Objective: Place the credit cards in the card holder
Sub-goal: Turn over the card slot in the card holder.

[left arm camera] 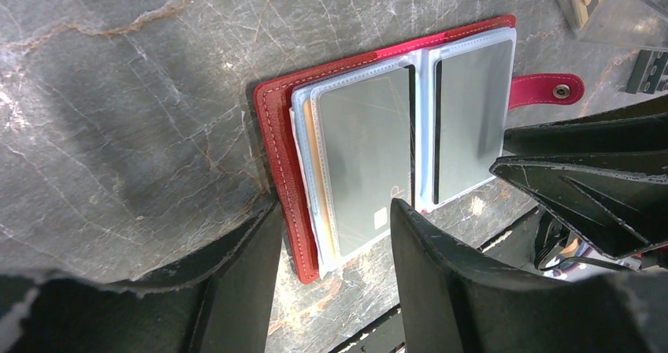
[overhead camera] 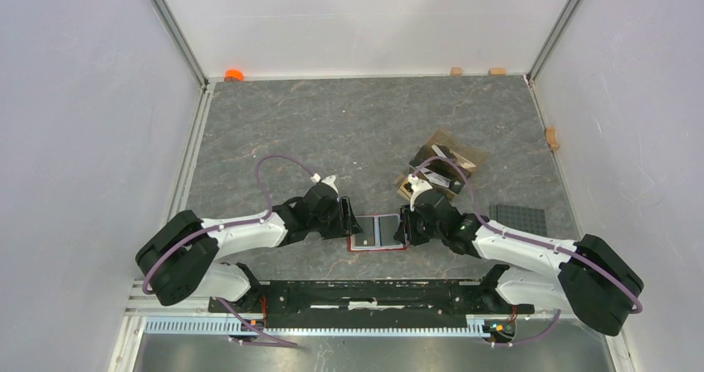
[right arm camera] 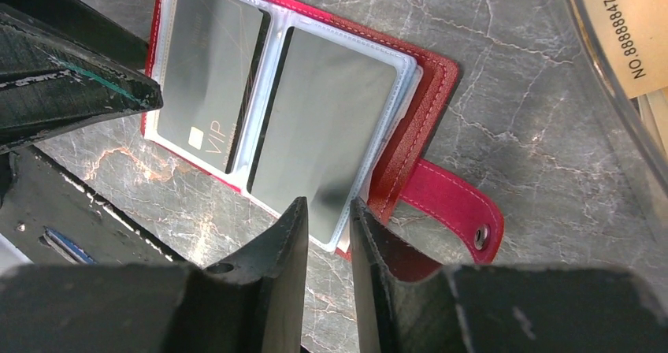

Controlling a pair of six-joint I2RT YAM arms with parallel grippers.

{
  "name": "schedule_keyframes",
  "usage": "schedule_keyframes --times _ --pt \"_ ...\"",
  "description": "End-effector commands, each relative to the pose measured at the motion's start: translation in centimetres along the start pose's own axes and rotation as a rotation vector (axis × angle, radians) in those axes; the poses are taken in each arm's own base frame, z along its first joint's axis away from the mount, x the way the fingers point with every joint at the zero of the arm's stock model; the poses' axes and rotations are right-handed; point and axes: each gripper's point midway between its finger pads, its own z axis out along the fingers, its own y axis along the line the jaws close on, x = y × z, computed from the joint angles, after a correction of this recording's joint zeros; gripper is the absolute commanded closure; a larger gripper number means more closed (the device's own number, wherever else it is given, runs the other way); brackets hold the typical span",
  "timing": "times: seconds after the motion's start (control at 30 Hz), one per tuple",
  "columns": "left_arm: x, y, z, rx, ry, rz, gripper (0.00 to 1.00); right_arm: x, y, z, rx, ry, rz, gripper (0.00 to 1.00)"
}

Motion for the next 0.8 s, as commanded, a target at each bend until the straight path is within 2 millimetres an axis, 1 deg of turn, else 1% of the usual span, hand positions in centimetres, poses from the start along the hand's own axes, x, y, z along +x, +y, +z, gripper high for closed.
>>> schedule_keyframes --times 0.0,0.13,0.3,0.43,0.53,0.57,0.77 --pt "0.6 0.5 0.3 0.004 0.017 0.024 0.41 -1.5 1.2 -0.3 -0.048 -0.057 -0.004 0.71" --pt "0.7 0.4 0.5 0.012 0.024 0.023 0.44 -2.3 1.7 -0.7 -0.070 -0.085 -0.011 0.73" --pt "0.8 -0.1 0.6 0.034 0.032 0.021 0.46 -3.5 2.8 -1.3 -0.110 -0.125 -0.030 0.73" --pt "0.7 -0.5 0.7 0.053 0.032 0.016 0.46 -4.3 3.6 -1.7 -0.135 -0.149 -0.053 0.71" --pt "0.5 -0.8 0.7 0.065 0.024 0.015 0.47 -4.2 4.0 -1.4 -0.148 -0.132 -0.066 0.70" --pt "0.5 -0.8 0.8 0.066 0.022 0.014 0.47 -4.7 4.6 -1.4 -0.166 -0.150 -0.074 0.69" --pt "0.6 -0.8 0.9 0.073 0.023 0.009 0.46 -5.2 6.0 -1.1 -0.158 -0.151 -0.133 0.65"
